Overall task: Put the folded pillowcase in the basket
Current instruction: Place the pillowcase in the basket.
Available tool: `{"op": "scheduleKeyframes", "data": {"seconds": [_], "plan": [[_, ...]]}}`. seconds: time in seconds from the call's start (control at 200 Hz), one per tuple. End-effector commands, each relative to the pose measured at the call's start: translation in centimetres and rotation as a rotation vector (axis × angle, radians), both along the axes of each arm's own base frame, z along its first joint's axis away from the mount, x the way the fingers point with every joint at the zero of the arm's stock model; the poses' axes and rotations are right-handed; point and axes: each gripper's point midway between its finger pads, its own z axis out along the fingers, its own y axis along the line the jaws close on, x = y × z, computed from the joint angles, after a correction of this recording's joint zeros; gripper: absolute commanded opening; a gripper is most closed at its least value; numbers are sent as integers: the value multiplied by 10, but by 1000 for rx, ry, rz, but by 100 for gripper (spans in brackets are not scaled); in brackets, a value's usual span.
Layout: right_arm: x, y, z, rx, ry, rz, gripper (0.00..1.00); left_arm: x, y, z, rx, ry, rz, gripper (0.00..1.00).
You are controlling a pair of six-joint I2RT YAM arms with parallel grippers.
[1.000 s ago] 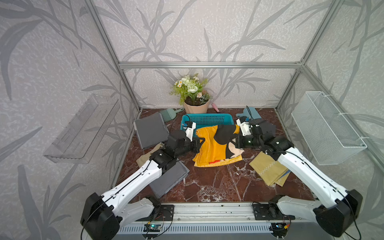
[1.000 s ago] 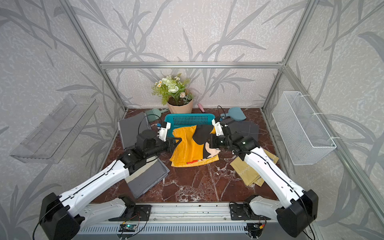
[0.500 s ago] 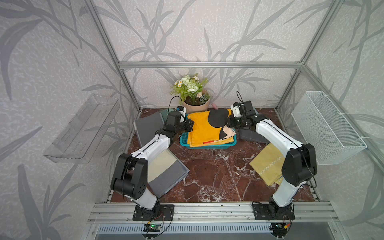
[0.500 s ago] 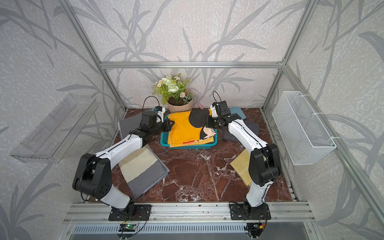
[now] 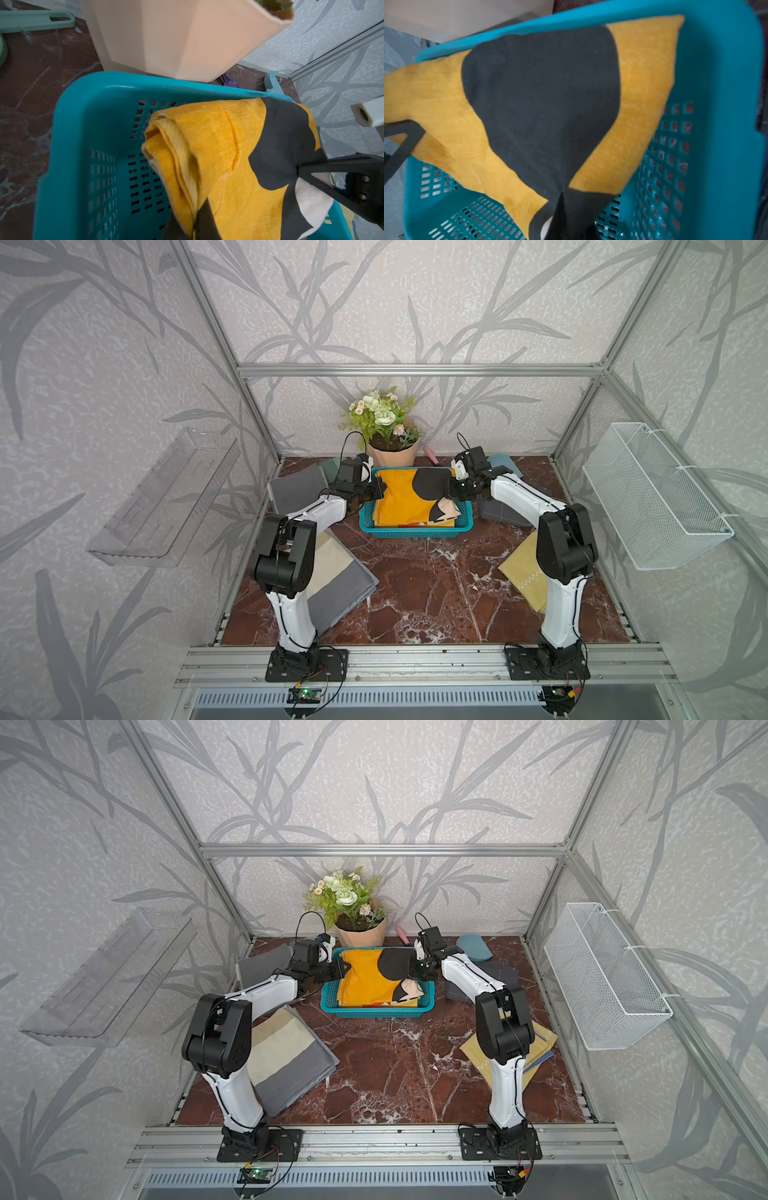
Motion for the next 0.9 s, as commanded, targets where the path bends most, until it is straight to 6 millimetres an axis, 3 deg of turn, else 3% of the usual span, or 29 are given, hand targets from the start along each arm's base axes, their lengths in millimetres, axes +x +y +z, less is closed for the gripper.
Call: {"op": "scheduleKeyframes", "data": {"seconds": [0.0,0.285,0.325,0.38,0.445,0.535,0.605,0.705,0.805,0.895], "plan": [[4,-8,-9,-40,14,-10,0,5,7,-10,39,-13,6,0],[3,-16,-25,-105,56,-16,3,3,18,-28,99,24,43,0],[3,-16,-24,-105,52,-16,16,2,20,-29,109,27,50,1],[2,-16,-22,-104,44,-16,39,1,21,-29,117,26,54,17],[3,-17,-16,-107,21,-24,63,0,22,-27,121,22,56,30],[2,-14,1,-75,-27,-9,75,1,22,-16,118,-4,58,59],[2,-13,18,-68,-61,-3,81,2,21,-2,108,-37,55,69],[3,-14,47,-61,-128,0,88,5,18,22,100,-85,48,80],[0,-19,80,-56,-205,-15,100,7,15,47,94,-129,49,84],[-6,-26,109,-53,-280,-38,99,4,12,68,86,-165,45,86]]}}
